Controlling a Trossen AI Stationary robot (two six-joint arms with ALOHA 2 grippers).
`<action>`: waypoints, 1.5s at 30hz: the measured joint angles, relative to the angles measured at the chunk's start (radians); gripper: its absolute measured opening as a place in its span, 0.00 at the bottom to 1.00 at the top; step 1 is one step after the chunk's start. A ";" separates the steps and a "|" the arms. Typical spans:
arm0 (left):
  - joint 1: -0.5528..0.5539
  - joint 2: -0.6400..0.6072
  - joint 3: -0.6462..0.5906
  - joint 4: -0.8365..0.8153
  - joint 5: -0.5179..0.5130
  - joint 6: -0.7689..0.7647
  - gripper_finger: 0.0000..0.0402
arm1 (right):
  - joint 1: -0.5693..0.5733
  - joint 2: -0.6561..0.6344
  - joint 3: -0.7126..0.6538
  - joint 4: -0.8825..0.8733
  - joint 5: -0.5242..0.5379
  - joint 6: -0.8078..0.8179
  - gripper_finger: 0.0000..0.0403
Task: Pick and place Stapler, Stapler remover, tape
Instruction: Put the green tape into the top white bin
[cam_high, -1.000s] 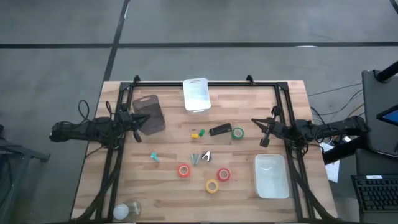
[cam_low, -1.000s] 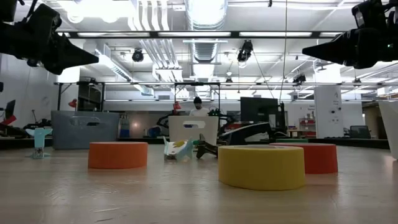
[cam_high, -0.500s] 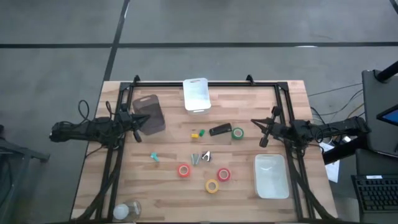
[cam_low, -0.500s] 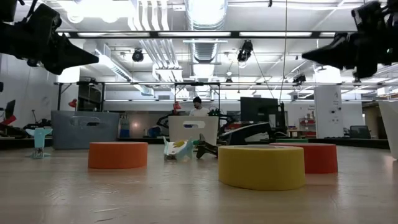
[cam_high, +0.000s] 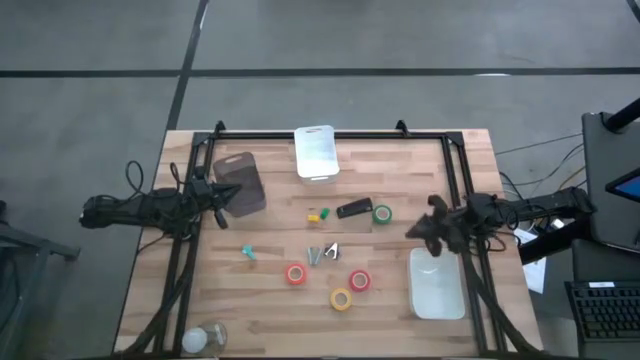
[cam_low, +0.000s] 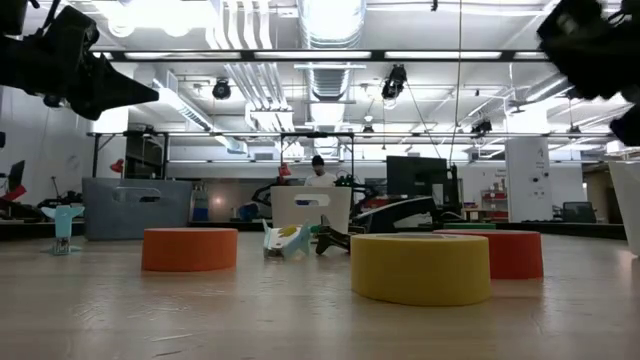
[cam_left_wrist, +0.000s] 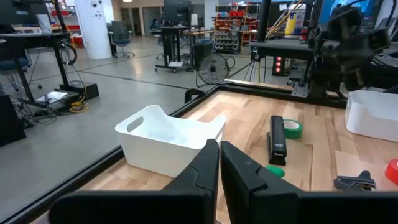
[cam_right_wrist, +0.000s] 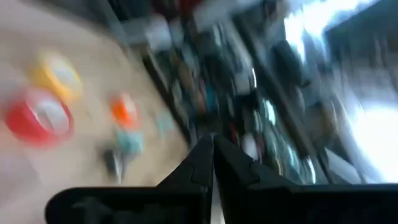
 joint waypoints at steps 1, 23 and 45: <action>0.000 0.000 0.000 0.000 0.000 0.000 0.05 | 0.000 0.004 0.000 0.035 0.002 -0.060 0.02; 0.000 0.000 0.000 0.000 0.000 0.000 0.05 | -0.008 0.080 0.008 0.684 1.008 1.965 0.02; 0.000 0.000 0.000 -0.008 0.000 0.000 0.05 | -0.189 0.669 0.720 -0.993 0.401 2.064 0.02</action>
